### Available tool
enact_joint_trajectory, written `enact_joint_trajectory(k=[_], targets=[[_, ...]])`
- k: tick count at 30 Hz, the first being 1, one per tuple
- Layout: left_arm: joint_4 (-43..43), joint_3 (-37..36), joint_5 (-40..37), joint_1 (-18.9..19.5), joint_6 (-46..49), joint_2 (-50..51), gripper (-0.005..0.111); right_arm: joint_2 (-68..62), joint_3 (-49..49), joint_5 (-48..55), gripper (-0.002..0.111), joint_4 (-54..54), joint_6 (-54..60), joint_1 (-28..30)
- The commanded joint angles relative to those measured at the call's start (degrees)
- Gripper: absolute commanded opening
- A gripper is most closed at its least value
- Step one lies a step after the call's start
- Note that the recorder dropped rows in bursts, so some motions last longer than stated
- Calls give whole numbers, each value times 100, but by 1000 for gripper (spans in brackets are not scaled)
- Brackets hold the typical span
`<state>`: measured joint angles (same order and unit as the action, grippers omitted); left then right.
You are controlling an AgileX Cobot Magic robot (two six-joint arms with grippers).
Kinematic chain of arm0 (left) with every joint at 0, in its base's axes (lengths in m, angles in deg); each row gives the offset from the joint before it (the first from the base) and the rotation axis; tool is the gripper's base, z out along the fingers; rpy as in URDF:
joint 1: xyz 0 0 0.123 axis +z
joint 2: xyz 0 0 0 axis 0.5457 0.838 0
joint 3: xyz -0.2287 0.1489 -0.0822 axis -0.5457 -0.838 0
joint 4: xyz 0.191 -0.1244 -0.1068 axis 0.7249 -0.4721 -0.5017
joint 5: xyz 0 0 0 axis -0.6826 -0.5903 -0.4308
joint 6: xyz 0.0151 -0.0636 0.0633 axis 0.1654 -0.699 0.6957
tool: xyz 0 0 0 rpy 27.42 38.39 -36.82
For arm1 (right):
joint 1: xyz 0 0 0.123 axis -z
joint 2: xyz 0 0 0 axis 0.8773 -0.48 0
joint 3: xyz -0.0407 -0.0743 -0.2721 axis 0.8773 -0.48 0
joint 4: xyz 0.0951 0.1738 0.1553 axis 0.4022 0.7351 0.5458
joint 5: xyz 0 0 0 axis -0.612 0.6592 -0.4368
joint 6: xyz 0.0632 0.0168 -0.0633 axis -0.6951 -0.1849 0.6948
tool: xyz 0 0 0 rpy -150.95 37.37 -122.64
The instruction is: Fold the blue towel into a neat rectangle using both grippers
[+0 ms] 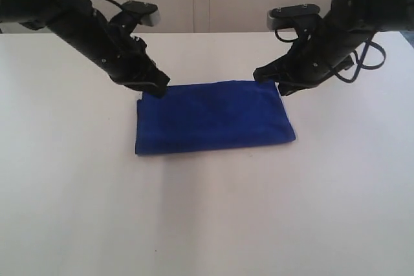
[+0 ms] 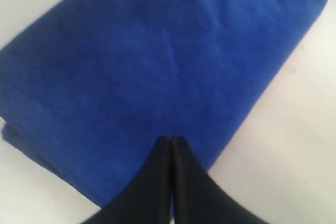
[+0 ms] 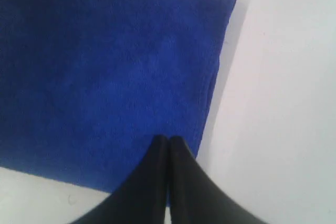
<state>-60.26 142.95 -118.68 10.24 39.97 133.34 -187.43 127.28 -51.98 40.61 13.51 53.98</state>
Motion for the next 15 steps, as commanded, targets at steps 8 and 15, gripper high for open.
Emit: enact_joint_trajectory(k=[8,15], targets=[[113,-1225,1165,-391,-1053,-148,0,416,-1170,-324,0,145,67,36],[135,-1225,1410,-240,-1620,-210,0,416,-1226,-299,0,145,67,36]])
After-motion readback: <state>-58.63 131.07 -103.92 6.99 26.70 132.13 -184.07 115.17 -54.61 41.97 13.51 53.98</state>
